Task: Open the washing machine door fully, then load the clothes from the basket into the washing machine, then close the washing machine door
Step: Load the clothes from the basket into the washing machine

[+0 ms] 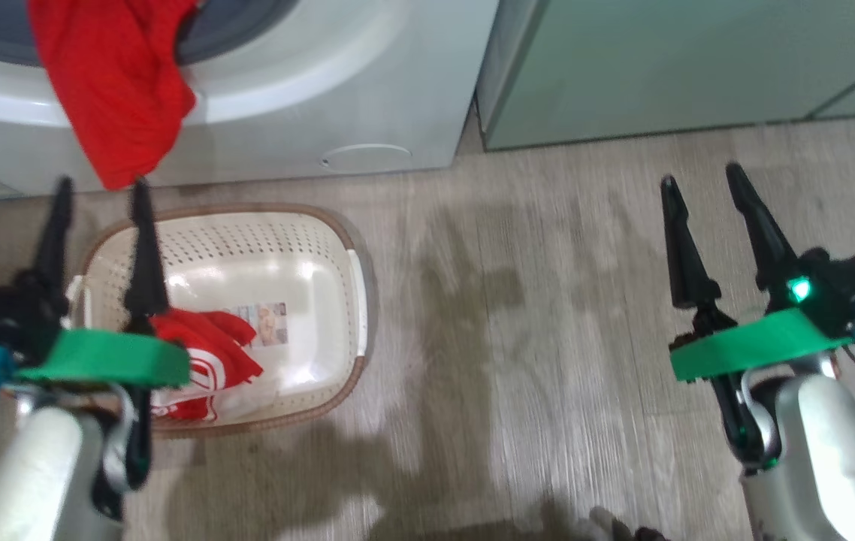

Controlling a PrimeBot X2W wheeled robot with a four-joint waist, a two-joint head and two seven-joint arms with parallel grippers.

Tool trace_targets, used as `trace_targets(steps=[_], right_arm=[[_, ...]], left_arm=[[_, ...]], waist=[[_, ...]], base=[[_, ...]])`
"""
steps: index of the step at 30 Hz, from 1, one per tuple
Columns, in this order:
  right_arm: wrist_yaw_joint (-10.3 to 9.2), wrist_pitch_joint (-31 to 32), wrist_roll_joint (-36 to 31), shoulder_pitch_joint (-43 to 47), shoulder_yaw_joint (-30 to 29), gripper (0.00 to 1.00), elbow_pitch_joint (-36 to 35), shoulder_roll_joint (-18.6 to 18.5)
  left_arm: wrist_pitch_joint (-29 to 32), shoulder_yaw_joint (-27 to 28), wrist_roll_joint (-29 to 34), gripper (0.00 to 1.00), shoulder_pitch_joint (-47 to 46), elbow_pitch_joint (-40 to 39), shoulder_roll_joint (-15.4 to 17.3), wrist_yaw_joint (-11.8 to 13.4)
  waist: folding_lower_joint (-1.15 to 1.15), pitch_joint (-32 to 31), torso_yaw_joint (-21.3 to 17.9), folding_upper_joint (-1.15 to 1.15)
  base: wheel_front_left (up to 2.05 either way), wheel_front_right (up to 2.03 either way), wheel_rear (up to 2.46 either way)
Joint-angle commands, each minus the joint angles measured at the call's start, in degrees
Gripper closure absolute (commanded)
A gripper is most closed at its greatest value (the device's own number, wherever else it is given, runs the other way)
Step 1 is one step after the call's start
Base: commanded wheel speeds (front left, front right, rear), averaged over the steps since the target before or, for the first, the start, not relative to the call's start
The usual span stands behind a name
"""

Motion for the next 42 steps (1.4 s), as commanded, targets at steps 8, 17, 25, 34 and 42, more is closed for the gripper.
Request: trace_targets(steps=[8, 17, 25, 34, 42], right_arm=[[0.00, 2.07, -0.97, 4.86, -0.07, 0.00, -2.52, 0.00], [0.00, 2.82, -0.52, 6.05, 0.44, 0.00, -3.16, 0.00], [0.00, 2.86, -0.45, 5.52, 1.22, 0.00, -3.37, 0.00], [0.00, 2.50, -0.08, 4.92, 1.37, 0.00, -3.16, 0.00], [0.00, 2.06, 0.24, 4.00, 1.16, 0.00, -3.80, 0.00]], left_arm=[[-0.48, 0.06, 0.00, 0.00, 4.15, -1.12, -0.81, 0.48], [-0.42, -0.21, -0.15, 0.00, 5.93, -0.85, -0.72, 0.85], [-0.29, -0.63, -0.29, 0.00, 4.95, 0.29, -0.55, 0.50], [0.08, -0.82, 0.13, 0.00, 4.15, 0.40, -0.06, 1.05], [1.74, -0.94, -0.71, 0.00, 1.03, 1.32, 0.48, 0.12]], waist=[[0.01, -5.28, 1.62, -0.01], [0.01, -6.76, 1.65, -0.01], [0.01, -6.54, 1.53, -0.01], [0.01, -5.71, 1.37, -0.01], [0.01, -3.51, 1.44, -0.01]], base=[[0.00, 0.00, 0.00], [0.00, 0.00, 0.00], [0.00, 0.00, 0.00], [0.00, 0.00, 0.00], [0.00, 0.00, 0.00]])
